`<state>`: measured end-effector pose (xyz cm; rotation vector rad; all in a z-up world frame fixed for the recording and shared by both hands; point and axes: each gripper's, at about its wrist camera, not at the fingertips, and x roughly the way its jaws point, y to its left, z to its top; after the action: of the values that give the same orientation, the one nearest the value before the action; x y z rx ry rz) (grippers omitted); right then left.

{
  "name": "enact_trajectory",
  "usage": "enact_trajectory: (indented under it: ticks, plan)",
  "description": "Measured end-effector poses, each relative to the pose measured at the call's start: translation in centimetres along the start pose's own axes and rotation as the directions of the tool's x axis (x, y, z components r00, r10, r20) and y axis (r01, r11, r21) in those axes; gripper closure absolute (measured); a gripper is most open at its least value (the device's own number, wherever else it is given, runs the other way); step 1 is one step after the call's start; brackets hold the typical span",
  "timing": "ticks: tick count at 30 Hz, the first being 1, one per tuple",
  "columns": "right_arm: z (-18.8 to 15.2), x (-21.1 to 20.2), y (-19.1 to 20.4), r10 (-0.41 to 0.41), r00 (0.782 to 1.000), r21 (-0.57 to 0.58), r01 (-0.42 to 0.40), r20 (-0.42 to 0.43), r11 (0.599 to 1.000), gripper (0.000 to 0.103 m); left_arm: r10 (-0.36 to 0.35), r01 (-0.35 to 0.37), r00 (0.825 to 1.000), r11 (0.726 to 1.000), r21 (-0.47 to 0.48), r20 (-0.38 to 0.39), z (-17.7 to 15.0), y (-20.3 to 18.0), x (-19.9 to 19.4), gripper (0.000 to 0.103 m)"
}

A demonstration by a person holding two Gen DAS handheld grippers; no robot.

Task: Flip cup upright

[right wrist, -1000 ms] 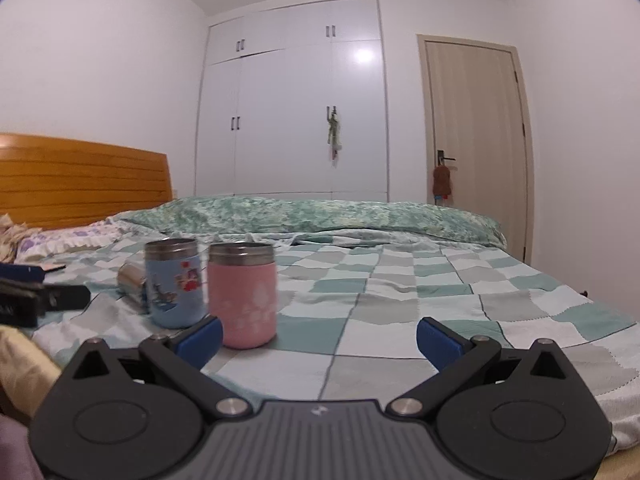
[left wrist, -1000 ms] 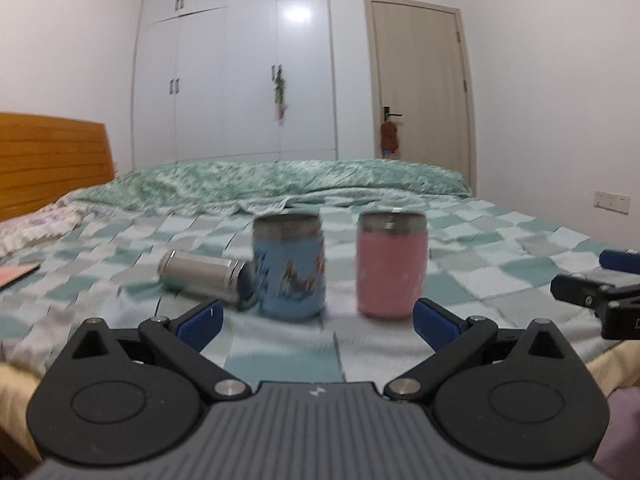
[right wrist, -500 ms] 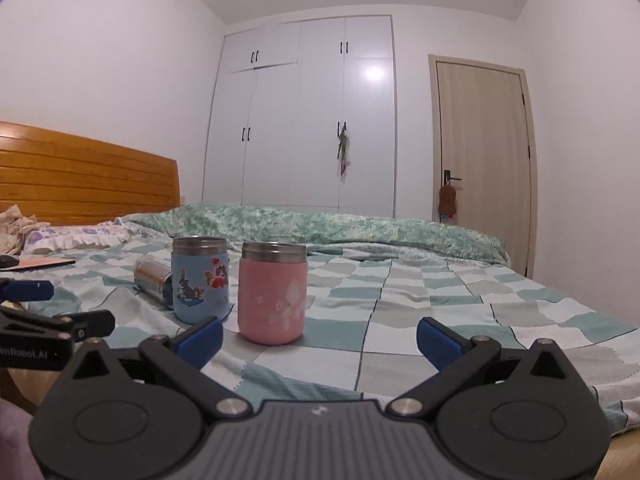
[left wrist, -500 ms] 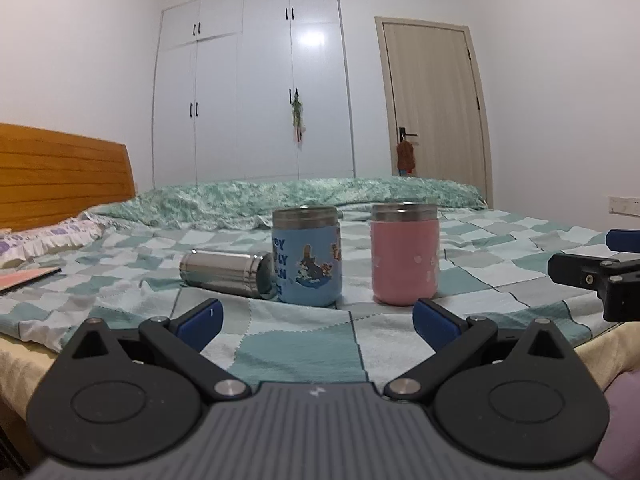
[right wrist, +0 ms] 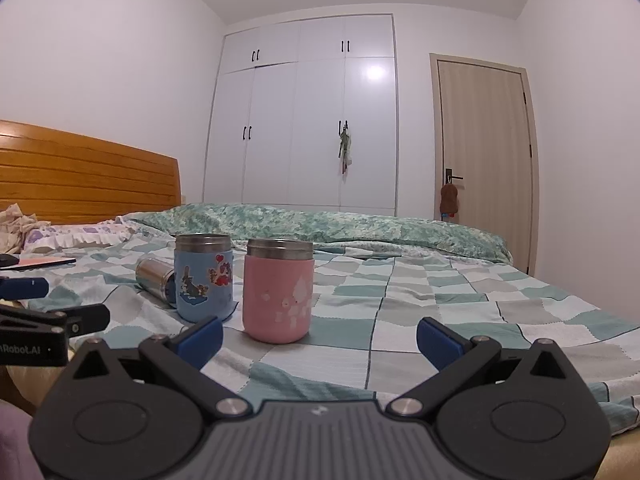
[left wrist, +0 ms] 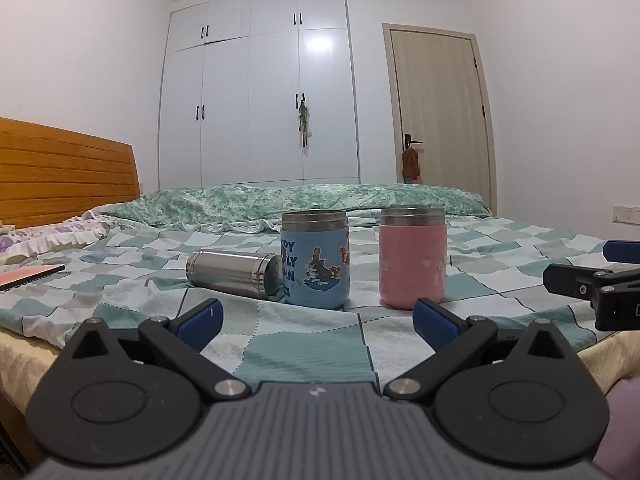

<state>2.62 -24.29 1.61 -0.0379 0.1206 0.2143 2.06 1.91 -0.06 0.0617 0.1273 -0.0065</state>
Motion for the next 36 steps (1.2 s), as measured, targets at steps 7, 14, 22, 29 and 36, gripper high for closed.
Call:
enact_trajectory:
  ticks: [7,14,22,29,36]
  plan:
    - [-0.09,-0.1,0.17,0.001,1.0,-0.002,-0.001,0.003,1.0,0.0,-0.008,0.008,1.0,1.0,0.002,-0.001,-0.08,0.05,-0.02,0.0]
    - [-0.11,-0.19,0.17,0.001,1.0,-0.003,-0.001,0.009,1.0,0.0,-0.008,0.008,1.0,1.0,0.002,-0.001,-0.08,0.06,-0.02,0.0]
    - [-0.13,-0.21,0.17,0.001,1.0,-0.004,-0.001,0.013,1.0,0.0,-0.008,0.008,1.0,1.0,0.002,0.0,-0.06,-0.03,-0.05,0.0]
    - [-0.14,-0.27,0.18,0.001,1.0,-0.005,-0.001,0.015,1.0,0.0,-0.009,0.009,1.0,1.0,0.002,0.0,-0.06,-0.01,-0.01,0.0]
    - [-0.14,-0.4,0.27,0.001,1.0,-0.005,-0.001,0.018,1.0,0.0,-0.008,0.008,1.0,1.0,0.002,0.0,-0.07,-0.03,-0.01,0.0]
